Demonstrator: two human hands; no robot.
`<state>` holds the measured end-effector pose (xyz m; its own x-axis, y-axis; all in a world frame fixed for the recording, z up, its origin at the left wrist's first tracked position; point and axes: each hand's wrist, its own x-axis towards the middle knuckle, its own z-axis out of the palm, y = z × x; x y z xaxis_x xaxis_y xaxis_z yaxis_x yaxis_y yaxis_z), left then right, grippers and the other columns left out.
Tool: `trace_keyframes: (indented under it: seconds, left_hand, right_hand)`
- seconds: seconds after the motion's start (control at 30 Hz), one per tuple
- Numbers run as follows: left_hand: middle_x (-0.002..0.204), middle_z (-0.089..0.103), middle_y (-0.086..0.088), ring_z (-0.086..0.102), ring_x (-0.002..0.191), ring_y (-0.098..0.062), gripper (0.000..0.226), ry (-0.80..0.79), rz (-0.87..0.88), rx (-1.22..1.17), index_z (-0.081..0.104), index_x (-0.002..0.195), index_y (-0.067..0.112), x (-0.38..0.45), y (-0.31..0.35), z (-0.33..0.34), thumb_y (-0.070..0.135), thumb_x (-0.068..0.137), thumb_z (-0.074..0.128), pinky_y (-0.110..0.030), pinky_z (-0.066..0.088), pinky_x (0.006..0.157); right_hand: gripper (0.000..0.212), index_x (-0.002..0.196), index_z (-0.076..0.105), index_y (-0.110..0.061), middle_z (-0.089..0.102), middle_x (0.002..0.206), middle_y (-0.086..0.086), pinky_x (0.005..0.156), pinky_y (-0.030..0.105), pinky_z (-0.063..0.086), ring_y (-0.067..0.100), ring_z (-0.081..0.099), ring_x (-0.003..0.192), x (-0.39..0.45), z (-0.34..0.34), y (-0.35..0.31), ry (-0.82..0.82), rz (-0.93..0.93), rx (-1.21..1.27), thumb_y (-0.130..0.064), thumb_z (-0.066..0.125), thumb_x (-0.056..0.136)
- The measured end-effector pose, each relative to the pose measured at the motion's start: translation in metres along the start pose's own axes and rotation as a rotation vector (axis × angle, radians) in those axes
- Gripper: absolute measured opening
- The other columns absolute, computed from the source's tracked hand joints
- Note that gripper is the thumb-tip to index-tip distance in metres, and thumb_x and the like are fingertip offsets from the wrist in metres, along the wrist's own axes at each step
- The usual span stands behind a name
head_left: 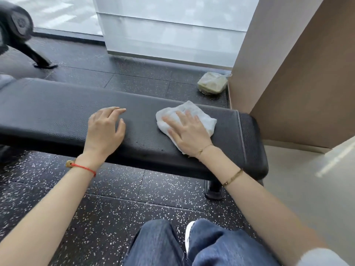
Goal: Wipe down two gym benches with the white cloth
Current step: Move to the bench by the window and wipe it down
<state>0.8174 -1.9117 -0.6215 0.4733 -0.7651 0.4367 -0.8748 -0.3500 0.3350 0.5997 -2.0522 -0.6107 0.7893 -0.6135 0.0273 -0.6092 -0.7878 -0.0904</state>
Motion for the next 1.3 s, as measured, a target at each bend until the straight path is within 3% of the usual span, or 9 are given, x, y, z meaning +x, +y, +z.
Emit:
trace_keyframes:
  seconds: [0.17,0.37,0.5,0.6,0.8,1.0,1.1,1.23,1.3]
  left_hand:
    - [0.127,0.063,-0.006,0.053,0.123,-0.028,0.043,-0.002,-0.051,0.011,0.066,0.122,0.016,0.000,-0.026,0.008,0.028,0.090,0.039,-0.051,0.037,0.108]
    - [0.126,0.063,-0.001,0.052,0.123,-0.024,0.040,0.019,-0.074,-0.026,0.066,0.120,0.020,-0.001,-0.026,0.012,0.027,0.089,0.042,-0.050,0.034,0.109]
    - [0.127,0.063,0.001,0.052,0.124,-0.023,0.040,0.017,-0.073,-0.035,0.066,0.121,0.021,-0.001,-0.027,0.011,0.026,0.089,0.042,-0.051,0.033,0.110]
    - [0.128,0.062,0.001,0.052,0.124,-0.023,0.041,0.023,-0.073,-0.034,0.066,0.122,0.022,-0.002,-0.029,0.012,0.026,0.088,0.043,-0.050,0.033,0.110]
    - [0.126,0.063,0.001,0.052,0.124,-0.022,0.039,0.048,-0.071,-0.035,0.067,0.119,0.023,-0.001,-0.030,0.015,0.026,0.088,0.044,-0.048,0.034,0.109]
    - [0.127,0.063,0.002,0.052,0.124,-0.022,0.040,0.044,-0.075,-0.039,0.067,0.120,0.023,-0.001,-0.031,0.015,0.026,0.087,0.045,-0.049,0.034,0.110]
    - [0.128,0.063,0.001,0.052,0.125,-0.022,0.040,0.044,-0.071,-0.035,0.067,0.121,0.023,-0.002,-0.033,0.015,0.026,0.087,0.044,-0.050,0.034,0.110]
    - [0.128,0.063,0.000,0.053,0.124,-0.023,0.040,0.047,-0.067,-0.021,0.066,0.122,0.022,-0.003,-0.032,0.017,0.026,0.088,0.044,-0.050,0.035,0.110]
    - [0.129,0.063,-0.001,0.053,0.124,-0.024,0.039,0.048,-0.068,-0.012,0.066,0.122,0.021,-0.003,-0.030,0.017,0.025,0.089,0.045,-0.049,0.035,0.110]
  right_hand:
    - [0.047,0.149,0.025,-0.047,0.025,0.160,-0.001,0.122,0.047,0.011,0.028,0.012,0.151,-0.051,0.005,0.009,0.027,-0.142,0.059,-0.049,0.026,0.102]
    - [0.048,0.152,0.023,-0.042,0.016,0.163,0.001,0.121,0.049,0.006,0.029,0.009,0.150,0.011,-0.010,0.028,-0.013,0.145,0.041,-0.045,0.028,0.104]
    - [0.049,0.151,0.023,-0.043,0.020,0.161,0.006,0.120,0.054,0.008,0.036,0.012,0.149,0.019,0.006,-0.050,-0.008,-0.121,0.019,-0.048,0.027,0.102]
    - [0.048,0.151,0.022,-0.045,0.020,0.162,0.006,0.121,0.053,0.010,0.034,0.011,0.150,-0.005,0.012,-0.062,-0.009,-0.269,-0.024,-0.049,0.025,0.103]
    - [0.049,0.151,0.016,-0.049,0.014,0.164,0.002,0.122,0.049,0.006,0.030,0.004,0.152,-0.026,0.000,-0.005,-0.011,-0.130,-0.033,-0.050,0.023,0.102]
    - [0.048,0.151,0.017,-0.049,0.017,0.163,0.008,0.119,0.057,0.014,0.040,0.013,0.149,-0.020,0.012,-0.064,0.002,-0.343,-0.118,-0.049,0.023,0.103]
    - [0.047,0.150,0.011,-0.051,0.012,0.164,0.007,0.118,0.056,0.016,0.038,0.012,0.150,-0.038,0.011,-0.046,0.022,-0.406,-0.196,-0.048,0.019,0.105]
    - [0.045,0.150,0.024,-0.047,0.028,0.160,0.008,0.116,0.055,0.027,0.036,0.025,0.147,-0.062,0.004,-0.018,0.054,-0.420,-0.168,-0.046,0.029,0.105]
    - [0.046,0.150,0.024,-0.047,0.028,0.159,0.007,0.118,0.054,0.023,0.035,0.022,0.148,-0.052,0.003,-0.017,0.022,-0.370,-0.135,-0.048,0.026,0.104]
